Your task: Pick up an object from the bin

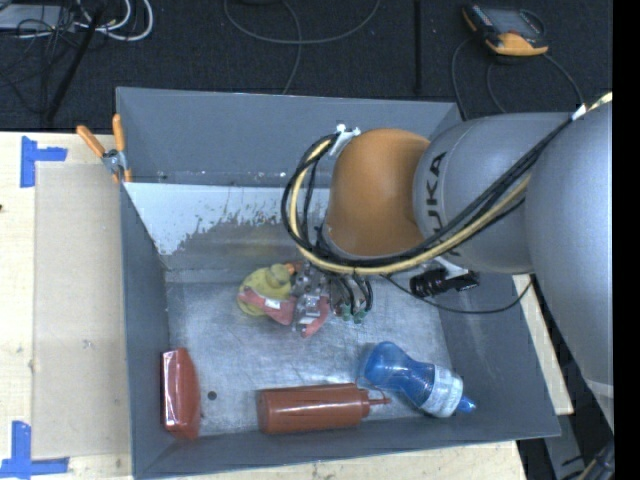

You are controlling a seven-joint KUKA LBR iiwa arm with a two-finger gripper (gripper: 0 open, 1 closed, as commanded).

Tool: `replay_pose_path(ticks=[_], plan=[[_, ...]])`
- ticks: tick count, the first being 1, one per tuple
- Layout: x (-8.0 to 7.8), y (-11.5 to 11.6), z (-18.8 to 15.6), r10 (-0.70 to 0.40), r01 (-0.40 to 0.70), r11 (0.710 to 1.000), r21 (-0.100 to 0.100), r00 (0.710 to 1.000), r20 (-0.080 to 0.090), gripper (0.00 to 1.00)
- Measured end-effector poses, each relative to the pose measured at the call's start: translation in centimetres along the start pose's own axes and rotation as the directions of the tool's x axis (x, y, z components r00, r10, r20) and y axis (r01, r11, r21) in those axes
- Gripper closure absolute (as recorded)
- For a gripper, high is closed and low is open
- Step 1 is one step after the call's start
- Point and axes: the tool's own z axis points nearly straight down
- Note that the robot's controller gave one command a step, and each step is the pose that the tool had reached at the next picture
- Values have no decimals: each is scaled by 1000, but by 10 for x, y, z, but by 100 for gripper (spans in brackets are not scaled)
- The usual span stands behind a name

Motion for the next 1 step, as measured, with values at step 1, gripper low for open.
replay_pose_path(ticks=[1], plan=[[0,0,-9,0,0,1000,-1,1000,3,100]])
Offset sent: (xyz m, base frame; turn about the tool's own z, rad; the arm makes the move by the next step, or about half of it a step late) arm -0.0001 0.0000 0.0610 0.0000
